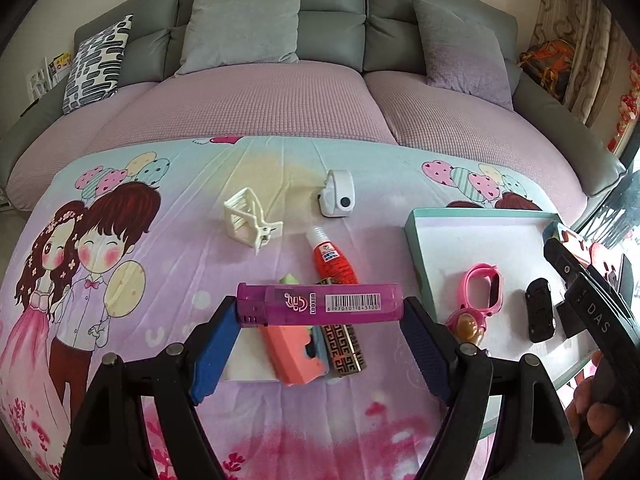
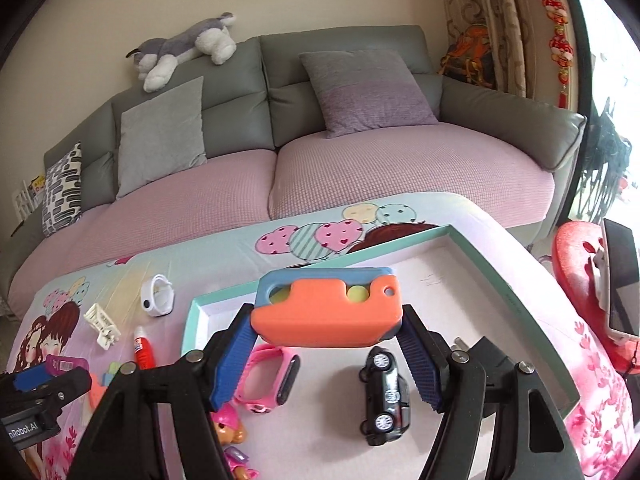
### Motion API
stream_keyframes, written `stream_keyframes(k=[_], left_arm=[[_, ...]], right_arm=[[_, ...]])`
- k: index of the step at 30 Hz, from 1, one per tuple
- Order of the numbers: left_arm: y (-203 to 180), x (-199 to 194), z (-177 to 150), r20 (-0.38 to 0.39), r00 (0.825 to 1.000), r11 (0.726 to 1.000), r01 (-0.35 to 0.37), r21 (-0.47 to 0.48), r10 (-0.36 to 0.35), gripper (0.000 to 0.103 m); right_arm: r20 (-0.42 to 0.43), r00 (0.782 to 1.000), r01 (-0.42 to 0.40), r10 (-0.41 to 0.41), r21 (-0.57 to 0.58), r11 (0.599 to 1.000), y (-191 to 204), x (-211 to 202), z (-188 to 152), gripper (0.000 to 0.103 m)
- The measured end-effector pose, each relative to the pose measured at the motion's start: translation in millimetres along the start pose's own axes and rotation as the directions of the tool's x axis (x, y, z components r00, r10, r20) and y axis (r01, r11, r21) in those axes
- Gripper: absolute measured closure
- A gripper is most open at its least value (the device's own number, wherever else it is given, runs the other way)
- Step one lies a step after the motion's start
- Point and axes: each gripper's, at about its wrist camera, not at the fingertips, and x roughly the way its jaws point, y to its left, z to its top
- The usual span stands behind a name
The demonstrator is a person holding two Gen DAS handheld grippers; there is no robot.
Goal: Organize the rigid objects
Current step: 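Carry the orange toy knife and purple tube over the teal tray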
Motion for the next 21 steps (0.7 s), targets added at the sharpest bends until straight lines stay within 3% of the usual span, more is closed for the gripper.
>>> stream_keyframes(k=[10, 21], left_arm=[[-79.9, 17.9, 21.3, -0.002, 0.998, 0.984, 0.064, 0.163, -0.065, 0.021], [-120.0, 44.8, 25.7, 0.000, 0.996, 0.970, 0.092, 0.224, -0.094, 0.021]], right_arm=[[0.018, 0.991, 0.133, -0.135, 0.101, 0.986, -66.6, 2.8, 2.6, 0.030], [0.042, 0.989, 0.138, -0.140, 0.052, 0.989, -61.2, 5.7, -0.2, 0.030]])
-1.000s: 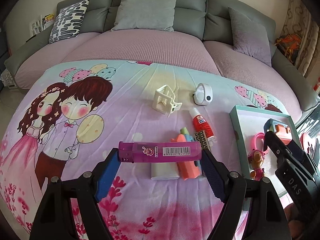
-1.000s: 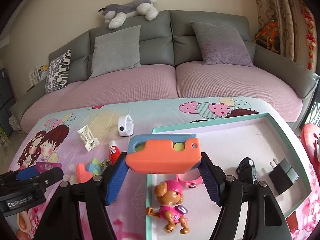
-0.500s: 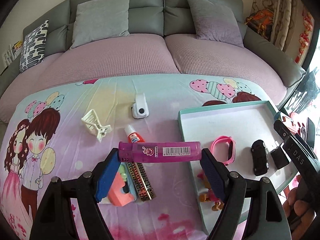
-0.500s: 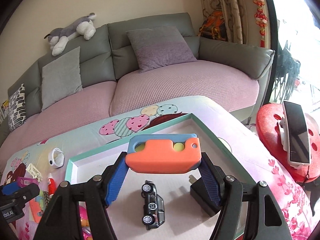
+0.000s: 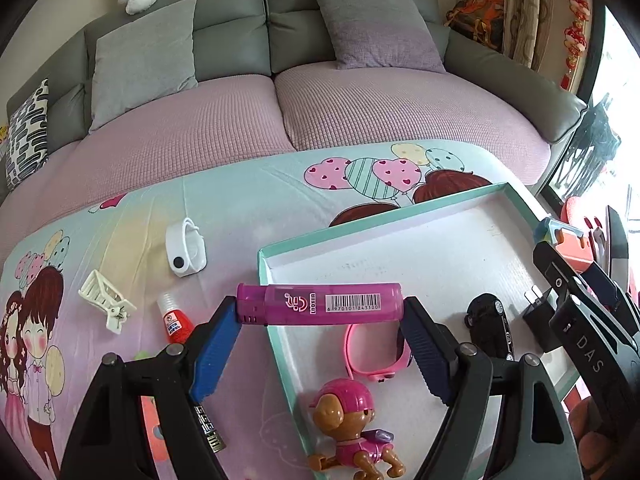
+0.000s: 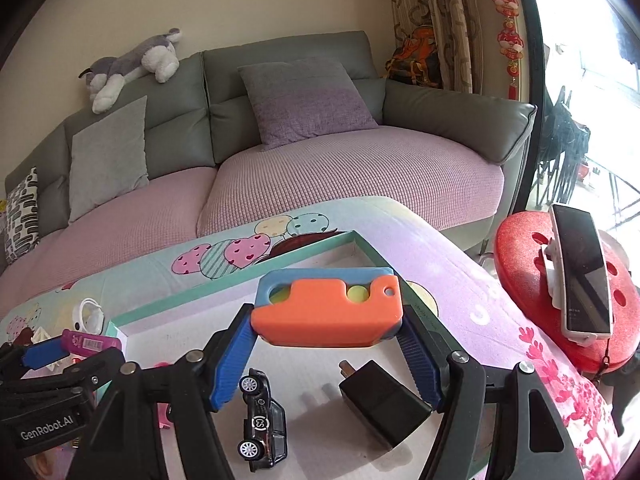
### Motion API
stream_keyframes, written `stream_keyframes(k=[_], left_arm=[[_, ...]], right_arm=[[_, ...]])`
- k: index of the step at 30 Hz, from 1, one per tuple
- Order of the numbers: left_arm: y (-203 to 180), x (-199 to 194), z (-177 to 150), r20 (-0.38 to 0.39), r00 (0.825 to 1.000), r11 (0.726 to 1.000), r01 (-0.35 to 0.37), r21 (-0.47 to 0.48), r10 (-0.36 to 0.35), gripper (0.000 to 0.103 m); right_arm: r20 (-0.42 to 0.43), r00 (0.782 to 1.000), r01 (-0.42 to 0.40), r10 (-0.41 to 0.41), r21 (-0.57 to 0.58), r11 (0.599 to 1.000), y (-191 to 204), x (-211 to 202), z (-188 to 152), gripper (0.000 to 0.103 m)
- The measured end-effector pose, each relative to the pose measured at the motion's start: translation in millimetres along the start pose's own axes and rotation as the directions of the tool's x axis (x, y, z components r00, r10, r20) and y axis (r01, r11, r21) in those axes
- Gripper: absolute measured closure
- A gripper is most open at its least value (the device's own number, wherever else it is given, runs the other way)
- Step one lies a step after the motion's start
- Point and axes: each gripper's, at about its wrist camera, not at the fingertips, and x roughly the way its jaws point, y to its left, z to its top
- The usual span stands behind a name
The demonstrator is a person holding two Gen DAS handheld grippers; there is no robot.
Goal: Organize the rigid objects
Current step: 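Carry the orange toy knife and purple tube over the teal tray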
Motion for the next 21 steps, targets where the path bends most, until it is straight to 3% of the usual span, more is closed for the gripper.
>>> stream_keyframes(k=[21], left_arm=[[-10.8, 25.8, -8.0, -0.044, 0.999, 1.000, -0.002, 0.015, 0.003, 0.021]], right_arm=[[-0.051, 0.999, 0.007, -0.009, -0.045, 0.999, 8.6, 12.4, -8.8, 0.030]])
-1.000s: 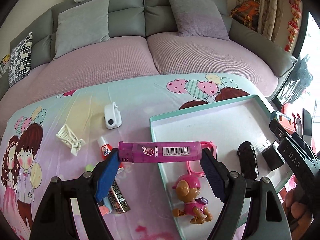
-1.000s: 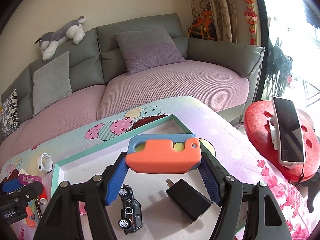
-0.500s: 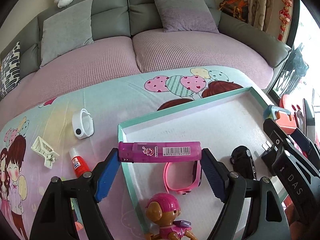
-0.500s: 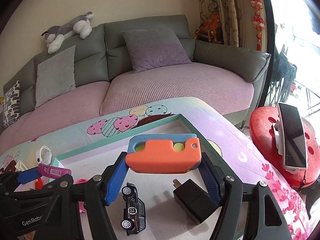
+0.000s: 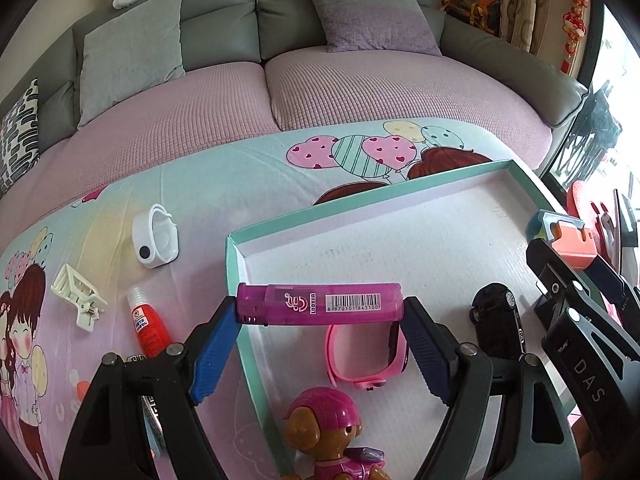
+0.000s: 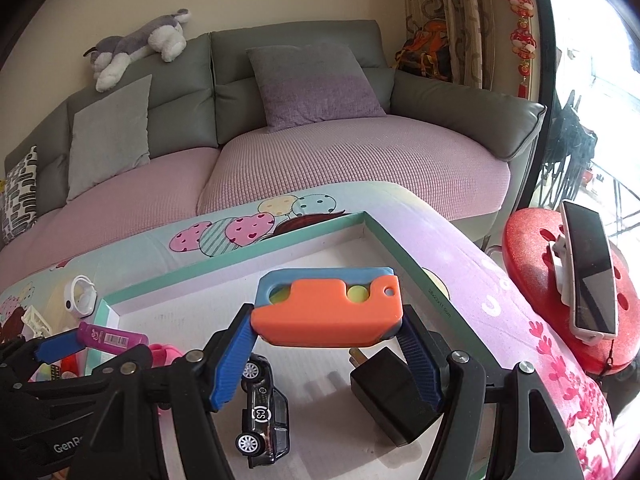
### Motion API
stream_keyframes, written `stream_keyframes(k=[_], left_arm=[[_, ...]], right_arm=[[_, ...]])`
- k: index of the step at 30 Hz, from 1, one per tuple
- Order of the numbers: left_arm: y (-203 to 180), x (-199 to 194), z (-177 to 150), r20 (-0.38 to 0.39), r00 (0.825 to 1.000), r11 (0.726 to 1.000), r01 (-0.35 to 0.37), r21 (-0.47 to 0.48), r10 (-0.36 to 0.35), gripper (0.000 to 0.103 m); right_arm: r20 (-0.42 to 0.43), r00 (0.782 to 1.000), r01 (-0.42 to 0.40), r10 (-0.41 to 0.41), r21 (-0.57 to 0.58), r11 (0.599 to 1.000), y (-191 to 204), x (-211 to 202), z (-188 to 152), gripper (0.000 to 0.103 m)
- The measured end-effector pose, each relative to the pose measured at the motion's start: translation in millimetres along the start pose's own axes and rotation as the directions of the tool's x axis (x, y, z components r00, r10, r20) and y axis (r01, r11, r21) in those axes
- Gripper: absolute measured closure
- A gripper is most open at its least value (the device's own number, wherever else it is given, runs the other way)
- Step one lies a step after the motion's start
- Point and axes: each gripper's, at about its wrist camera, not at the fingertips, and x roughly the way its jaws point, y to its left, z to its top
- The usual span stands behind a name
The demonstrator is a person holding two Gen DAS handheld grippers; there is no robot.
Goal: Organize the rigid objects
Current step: 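Carry the orange toy knife and purple tube over the teal tray, then lower both items into the tray and open both tools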
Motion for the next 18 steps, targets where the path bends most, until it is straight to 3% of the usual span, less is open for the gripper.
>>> stream_keyframes(k=[18], left_arm=[[3.2, 8.8, -2.9, -0.019, 1.000, 1.000, -0.018, -0.003, 0.018, 0.021]], right_arm=[[-0.038, 0.999, 0.007, -0.009, -0.049, 0.999, 12.0, 11.9, -7.5, 0.030]])
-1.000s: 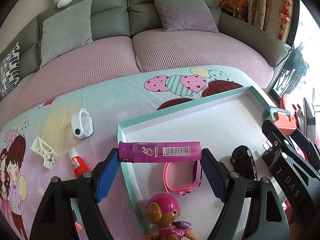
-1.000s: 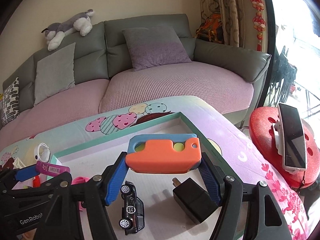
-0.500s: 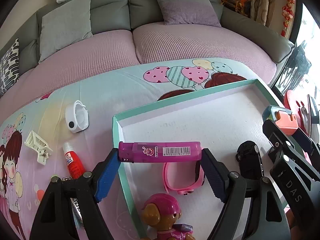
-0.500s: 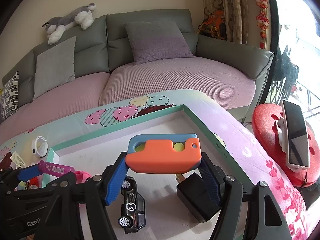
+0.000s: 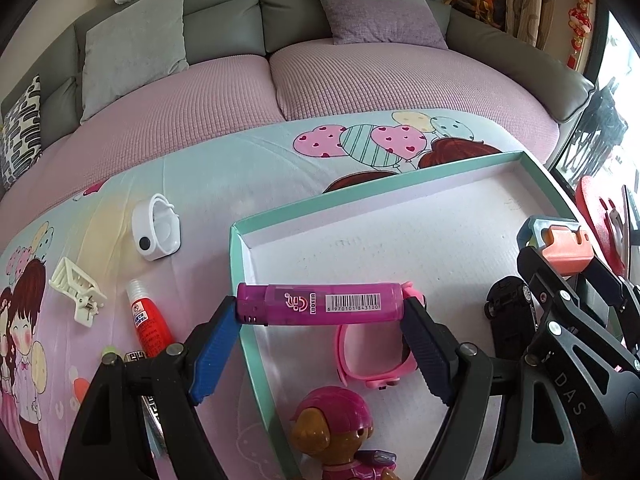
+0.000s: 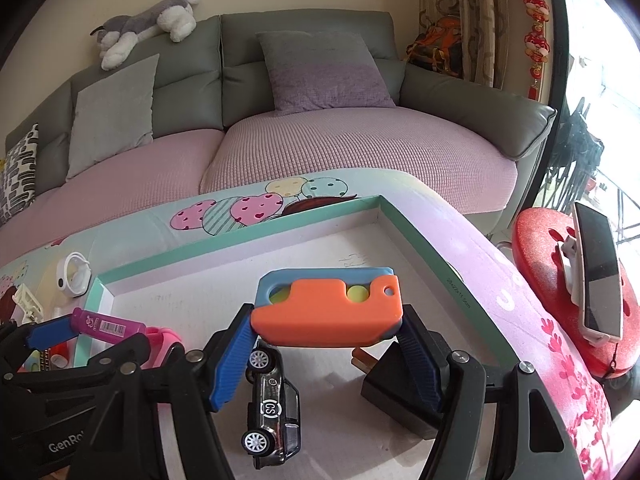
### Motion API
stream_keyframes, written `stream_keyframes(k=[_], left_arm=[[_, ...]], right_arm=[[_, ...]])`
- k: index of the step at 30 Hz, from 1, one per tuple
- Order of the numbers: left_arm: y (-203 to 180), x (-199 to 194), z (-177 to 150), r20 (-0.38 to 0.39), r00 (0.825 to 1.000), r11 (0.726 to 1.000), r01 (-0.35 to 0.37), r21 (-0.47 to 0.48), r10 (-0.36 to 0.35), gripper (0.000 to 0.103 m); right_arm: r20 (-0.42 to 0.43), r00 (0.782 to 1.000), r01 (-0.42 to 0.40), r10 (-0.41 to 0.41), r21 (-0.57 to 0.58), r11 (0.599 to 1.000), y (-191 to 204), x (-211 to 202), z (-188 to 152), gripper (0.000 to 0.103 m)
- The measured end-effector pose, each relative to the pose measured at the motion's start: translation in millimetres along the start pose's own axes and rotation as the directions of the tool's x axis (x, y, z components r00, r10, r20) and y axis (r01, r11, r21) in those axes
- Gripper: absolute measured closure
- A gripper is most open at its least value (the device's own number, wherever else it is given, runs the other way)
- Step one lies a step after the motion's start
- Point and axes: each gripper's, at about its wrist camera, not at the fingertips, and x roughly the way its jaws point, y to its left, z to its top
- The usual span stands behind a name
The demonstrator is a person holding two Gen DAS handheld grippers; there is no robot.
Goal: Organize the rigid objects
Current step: 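Lower both items into the tray and open both tools, then withdraw both tools from the tray toward the remaining objects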
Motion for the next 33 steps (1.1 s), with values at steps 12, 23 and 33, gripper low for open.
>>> stream_keyframes(k=[12, 23, 33], left_arm=[[-0.2, -0.1, -1.3, -0.006, 1.000, 1.000, -0.014, -0.001, 0.014, 0.021], [6.2, -10.7, -1.0, 0.012, 0.999, 0.999, -0.031, -0.016, 0.031, 0.011], [29.0, -30.6, -0.3, 0.081, 0.993, 0.992, -0.076, -0.098, 0.084, 0.009]], right_arm=[[-0.017, 1.000, 0.013, -0.013, -0.030, 0.999, 3.4, 0.7, 1.0, 0.030], [0.014, 1.000, 0.007, -0.007, -0.013, 1.000, -2.7, -10.9, 6.3, 0.020], [0.043, 0.999, -0.002, 0.000, 0.040, 0.999, -13.9, -17.3, 10.0, 0.000]])
